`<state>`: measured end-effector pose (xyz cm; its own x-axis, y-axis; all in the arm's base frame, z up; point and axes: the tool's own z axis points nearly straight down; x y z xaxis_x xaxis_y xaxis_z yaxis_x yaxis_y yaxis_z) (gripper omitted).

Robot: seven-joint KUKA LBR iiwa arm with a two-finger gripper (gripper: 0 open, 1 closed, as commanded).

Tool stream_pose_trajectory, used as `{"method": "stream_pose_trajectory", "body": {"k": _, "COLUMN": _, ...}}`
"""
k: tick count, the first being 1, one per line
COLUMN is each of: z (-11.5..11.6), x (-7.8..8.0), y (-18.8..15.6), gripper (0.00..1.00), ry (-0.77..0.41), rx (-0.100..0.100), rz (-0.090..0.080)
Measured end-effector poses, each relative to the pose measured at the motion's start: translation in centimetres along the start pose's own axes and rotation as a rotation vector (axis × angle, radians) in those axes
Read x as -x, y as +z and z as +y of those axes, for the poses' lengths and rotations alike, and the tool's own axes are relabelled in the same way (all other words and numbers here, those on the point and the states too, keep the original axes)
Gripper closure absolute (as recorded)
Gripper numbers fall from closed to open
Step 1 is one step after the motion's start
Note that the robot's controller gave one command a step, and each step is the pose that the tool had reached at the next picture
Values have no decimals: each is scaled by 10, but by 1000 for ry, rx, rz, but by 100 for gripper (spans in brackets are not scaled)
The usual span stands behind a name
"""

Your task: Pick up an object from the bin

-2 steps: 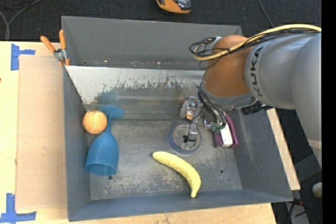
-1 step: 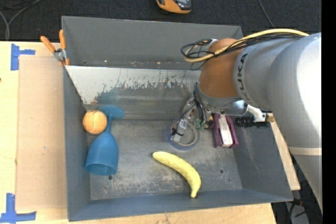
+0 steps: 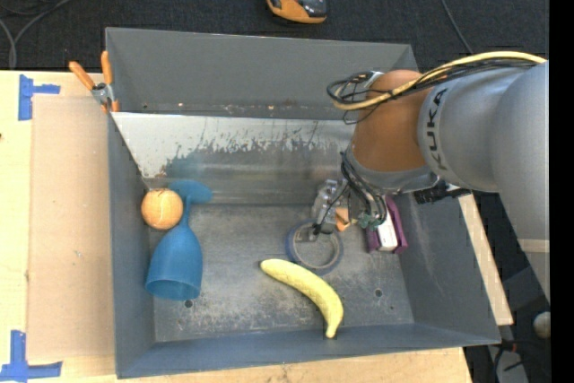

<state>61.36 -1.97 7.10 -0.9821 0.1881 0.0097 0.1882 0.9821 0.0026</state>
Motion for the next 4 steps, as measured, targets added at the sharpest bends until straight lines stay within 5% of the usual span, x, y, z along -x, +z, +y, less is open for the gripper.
{"method": "stream_pose_trajectory", "body": {"k": 4, "z": 0, "x": -1, "y": -32, "gripper": 100, "ry": -2, "rx": 0, "rz": 2}}
